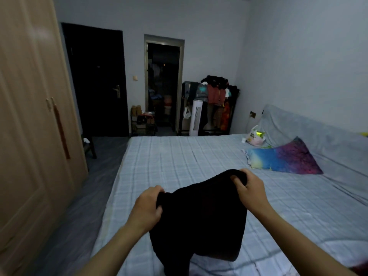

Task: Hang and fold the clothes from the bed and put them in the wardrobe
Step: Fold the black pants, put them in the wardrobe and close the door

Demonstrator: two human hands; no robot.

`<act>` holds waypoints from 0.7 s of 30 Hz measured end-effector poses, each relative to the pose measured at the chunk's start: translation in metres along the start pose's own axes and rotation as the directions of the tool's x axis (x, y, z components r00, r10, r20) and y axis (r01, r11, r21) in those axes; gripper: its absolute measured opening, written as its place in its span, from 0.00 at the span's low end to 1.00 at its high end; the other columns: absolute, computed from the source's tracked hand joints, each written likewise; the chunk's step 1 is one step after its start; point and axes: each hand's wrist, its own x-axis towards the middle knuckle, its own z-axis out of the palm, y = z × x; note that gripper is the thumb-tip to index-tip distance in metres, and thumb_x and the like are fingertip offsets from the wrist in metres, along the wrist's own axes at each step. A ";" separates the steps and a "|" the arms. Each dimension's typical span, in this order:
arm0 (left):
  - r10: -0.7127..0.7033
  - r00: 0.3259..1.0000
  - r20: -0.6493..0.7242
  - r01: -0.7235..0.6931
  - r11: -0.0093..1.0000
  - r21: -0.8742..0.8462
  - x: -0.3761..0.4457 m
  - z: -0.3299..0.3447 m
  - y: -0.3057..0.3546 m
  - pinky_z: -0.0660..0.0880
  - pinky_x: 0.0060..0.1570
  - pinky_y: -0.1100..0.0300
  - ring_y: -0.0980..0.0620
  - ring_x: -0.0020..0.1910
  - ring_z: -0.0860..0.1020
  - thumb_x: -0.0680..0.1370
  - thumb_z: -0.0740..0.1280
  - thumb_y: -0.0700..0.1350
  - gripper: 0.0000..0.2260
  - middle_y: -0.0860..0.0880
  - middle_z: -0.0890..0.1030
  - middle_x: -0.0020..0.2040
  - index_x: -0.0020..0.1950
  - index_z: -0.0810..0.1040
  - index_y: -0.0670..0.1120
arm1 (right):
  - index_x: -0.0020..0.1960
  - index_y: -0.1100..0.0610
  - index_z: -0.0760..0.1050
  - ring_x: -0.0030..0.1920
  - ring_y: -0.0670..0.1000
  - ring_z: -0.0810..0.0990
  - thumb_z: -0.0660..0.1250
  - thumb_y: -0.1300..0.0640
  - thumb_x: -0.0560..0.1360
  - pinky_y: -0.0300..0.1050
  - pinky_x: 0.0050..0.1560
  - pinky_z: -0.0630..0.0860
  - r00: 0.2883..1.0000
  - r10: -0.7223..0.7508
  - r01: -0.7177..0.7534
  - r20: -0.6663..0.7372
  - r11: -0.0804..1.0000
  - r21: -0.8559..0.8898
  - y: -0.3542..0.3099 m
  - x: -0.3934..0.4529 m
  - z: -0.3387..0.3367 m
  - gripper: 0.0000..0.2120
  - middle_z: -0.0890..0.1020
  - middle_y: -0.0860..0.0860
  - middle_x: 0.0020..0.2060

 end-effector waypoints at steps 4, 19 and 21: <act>-0.008 0.998 0.060 0.003 0.997 0.083 0.014 -0.011 -0.001 0.72 0.47 0.58 0.50 0.44 0.78 0.70 0.69 0.35 0.10 0.50 0.79 0.44 0.48 0.77 0.47 | 0.42 0.52 0.76 0.38 0.35 0.78 0.69 0.63 0.76 0.27 0.36 0.68 0.997 -0.047 0.046 0.069 0.999 0.022 0.017 0.008 -0.012 0.08 0.79 0.44 0.32; -0.017 0.917 0.399 -0.137 0.925 0.354 0.118 -0.048 0.068 0.76 0.45 0.54 0.54 0.45 0.77 0.69 0.72 0.37 0.13 0.53 0.78 0.45 0.46 0.74 0.52 | 0.46 0.54 0.79 0.40 0.46 0.80 0.72 0.60 0.75 0.35 0.41 0.72 0.941 -0.232 0.192 0.248 0.965 0.178 0.112 0.089 -0.046 0.03 0.82 0.47 0.37; -0.026 0.898 0.440 -0.165 0.906 0.390 0.127 -0.045 0.071 0.75 0.45 0.55 0.55 0.44 0.77 0.70 0.73 0.39 0.13 0.55 0.77 0.44 0.46 0.74 0.53 | 0.46 0.54 0.79 0.41 0.46 0.80 0.72 0.61 0.75 0.34 0.42 0.72 0.931 -0.238 0.190 0.277 0.963 0.190 0.121 0.093 -0.043 0.04 0.82 0.47 0.38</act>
